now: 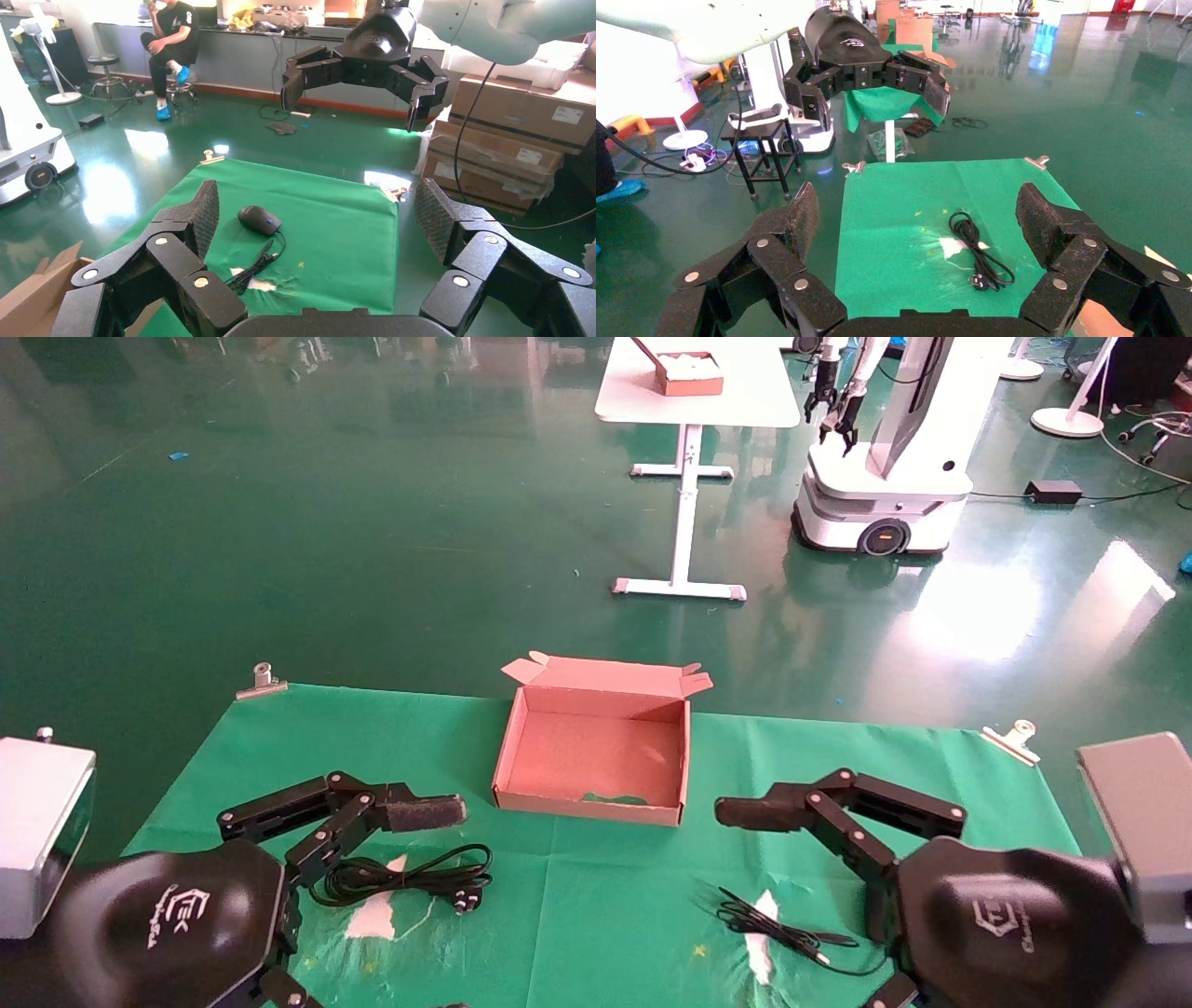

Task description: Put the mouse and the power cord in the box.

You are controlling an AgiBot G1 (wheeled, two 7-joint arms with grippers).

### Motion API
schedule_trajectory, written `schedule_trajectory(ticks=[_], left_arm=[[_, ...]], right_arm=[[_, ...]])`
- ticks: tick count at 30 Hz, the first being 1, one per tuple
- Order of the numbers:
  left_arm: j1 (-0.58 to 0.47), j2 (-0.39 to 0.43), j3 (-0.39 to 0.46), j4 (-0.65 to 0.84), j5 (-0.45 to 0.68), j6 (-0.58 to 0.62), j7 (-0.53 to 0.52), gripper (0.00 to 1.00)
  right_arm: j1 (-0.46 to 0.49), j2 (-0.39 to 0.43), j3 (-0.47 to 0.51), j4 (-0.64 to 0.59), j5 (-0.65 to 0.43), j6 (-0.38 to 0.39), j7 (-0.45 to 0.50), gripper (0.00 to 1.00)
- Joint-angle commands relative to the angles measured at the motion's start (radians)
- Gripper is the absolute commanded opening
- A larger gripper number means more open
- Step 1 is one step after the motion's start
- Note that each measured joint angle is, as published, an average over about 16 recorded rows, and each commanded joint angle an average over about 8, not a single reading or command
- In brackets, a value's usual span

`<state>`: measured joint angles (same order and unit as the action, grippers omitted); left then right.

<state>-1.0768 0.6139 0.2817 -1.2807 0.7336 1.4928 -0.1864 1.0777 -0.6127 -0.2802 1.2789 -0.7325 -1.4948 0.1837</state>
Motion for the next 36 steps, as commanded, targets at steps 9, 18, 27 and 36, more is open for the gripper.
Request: schedule_trajectory(ticks=[9,18,27,36], left_arm=[[0.000,0.000,0.000,0.000,0.000,0.000,0.000,1.00],[0.000,-0.001,0.000,-0.001,0.000,0.001,0.001,1.00],[-0.075,-0.001,0.067,-0.007,0.157,0.053,0.046,1.00],[-0.320,0.092,0.296,0.161,0.539,0.085,0.185,1.00]], right_arm=[[0.000,0.000,0.000,0.000,0.000,0.000,0.000,1.00],[0.000,0.000,0.000,0.001,0.000,0.000,0.000,1.00],[-0.007,0.049,-0.013,-0.030,-0.063,-0.037,-0.037,1.00],[0.095,0.062,-0.138,-0.228,-0.327,-0.070,-0.217,1.00]])
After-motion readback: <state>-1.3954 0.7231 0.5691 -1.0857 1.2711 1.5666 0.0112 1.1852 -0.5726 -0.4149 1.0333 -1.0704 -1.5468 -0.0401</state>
